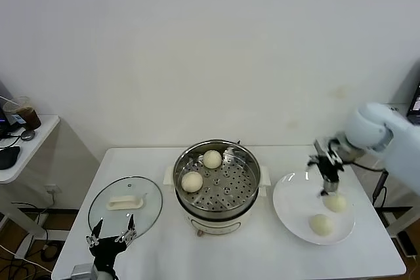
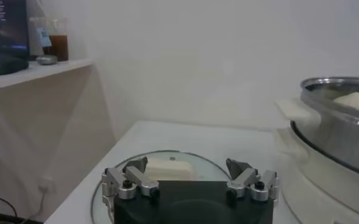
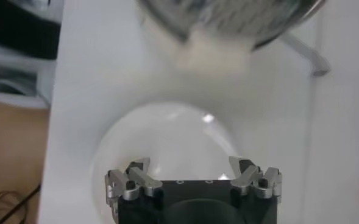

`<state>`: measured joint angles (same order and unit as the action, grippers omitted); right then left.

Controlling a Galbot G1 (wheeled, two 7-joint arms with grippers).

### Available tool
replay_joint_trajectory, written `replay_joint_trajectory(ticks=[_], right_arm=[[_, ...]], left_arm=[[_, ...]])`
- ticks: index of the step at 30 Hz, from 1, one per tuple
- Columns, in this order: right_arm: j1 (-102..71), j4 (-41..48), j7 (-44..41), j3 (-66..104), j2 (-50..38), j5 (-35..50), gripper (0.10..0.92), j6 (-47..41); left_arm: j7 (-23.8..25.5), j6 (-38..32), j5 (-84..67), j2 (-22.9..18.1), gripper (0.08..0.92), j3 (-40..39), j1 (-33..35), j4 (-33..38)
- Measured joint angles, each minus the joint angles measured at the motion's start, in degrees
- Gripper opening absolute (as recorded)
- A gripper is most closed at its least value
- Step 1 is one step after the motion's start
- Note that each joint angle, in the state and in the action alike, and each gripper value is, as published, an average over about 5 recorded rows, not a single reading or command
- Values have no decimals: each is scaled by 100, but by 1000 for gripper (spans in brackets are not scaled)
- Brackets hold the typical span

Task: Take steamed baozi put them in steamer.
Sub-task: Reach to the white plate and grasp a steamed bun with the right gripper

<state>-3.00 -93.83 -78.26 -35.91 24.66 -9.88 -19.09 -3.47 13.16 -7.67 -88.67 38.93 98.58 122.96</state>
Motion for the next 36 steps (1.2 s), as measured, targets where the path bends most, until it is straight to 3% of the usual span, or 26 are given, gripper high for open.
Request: replay_joint_trajectory(ticks=[16, 36], right_arm=[[-1321, 430, 52, 774, 201, -931, 823, 287], [-1707, 1026, 127, 899, 736, -1225, 823, 347]], left_arm=[[-6, -16, 93, -57, 823, 43, 5, -162], [0, -17, 91, -49, 823, 50, -91, -341]])
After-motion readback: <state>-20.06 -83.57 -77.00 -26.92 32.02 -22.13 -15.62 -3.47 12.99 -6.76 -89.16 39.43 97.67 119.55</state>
